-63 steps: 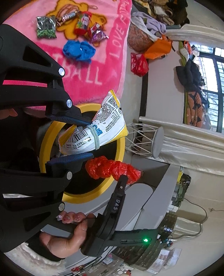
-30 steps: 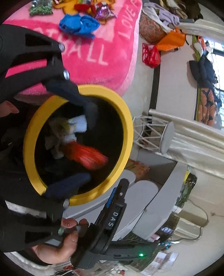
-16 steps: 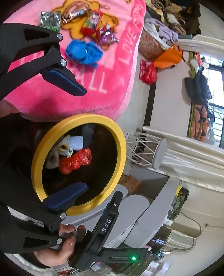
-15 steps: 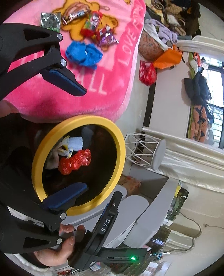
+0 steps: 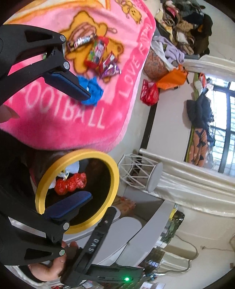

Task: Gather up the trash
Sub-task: 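Move both open tools back toward the remaining trash on the blanket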

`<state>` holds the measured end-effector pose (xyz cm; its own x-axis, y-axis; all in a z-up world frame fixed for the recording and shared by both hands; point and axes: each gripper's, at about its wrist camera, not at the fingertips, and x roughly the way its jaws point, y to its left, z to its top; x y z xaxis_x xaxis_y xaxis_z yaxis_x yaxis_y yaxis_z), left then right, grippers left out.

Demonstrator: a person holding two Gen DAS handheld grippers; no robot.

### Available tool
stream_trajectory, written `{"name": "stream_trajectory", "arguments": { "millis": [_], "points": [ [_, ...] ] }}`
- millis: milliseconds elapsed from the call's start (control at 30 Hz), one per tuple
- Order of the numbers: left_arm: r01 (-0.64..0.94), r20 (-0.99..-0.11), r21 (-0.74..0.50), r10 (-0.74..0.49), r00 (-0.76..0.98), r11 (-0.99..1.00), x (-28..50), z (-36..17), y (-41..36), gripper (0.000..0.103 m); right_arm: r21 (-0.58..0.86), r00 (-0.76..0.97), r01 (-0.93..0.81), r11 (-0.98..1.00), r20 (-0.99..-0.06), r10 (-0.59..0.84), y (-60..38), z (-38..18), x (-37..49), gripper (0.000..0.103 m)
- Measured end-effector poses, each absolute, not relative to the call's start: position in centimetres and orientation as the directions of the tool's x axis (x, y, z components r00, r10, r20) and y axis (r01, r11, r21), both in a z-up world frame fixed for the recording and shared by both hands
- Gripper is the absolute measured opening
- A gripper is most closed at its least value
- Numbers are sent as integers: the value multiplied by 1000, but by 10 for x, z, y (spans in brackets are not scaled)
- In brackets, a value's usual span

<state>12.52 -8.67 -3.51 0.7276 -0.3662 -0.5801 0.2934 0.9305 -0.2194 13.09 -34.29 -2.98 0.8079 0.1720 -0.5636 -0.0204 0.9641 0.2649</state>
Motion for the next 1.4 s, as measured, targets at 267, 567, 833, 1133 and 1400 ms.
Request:
{"name": "stream_trajectory", "arguments": {
  "millis": [267, 567, 833, 1133, 1400],
  "points": [
    [224, -555, -219, -310, 772, 950, 123, -27, -57, 92, 232, 802, -137, 963, -545, 246, -301, -22, 126, 63],
    [140, -536, -207, -232, 812, 968, 122, -21, -24, 92, 206, 788, -234, 950, -532, 310, -266, -18, 118, 66],
    [60, -536, -232, -179, 825, 971, 123, -22, 10, 92, 183, 767, -289, 940, -543, 342, -241, -21, 117, 68],
    [-19, -551, -259, -132, 824, 966, 127, -30, 44, 92, 171, 738, -332, 928, -566, 368, -214, -25, 122, 68],
    [-102, -579, -301, -97, 809, 948, 131, -46, 77, 92, 166, 687, -361, 918, -618, 382, -184, -39, 141, 68]
  ]
}}
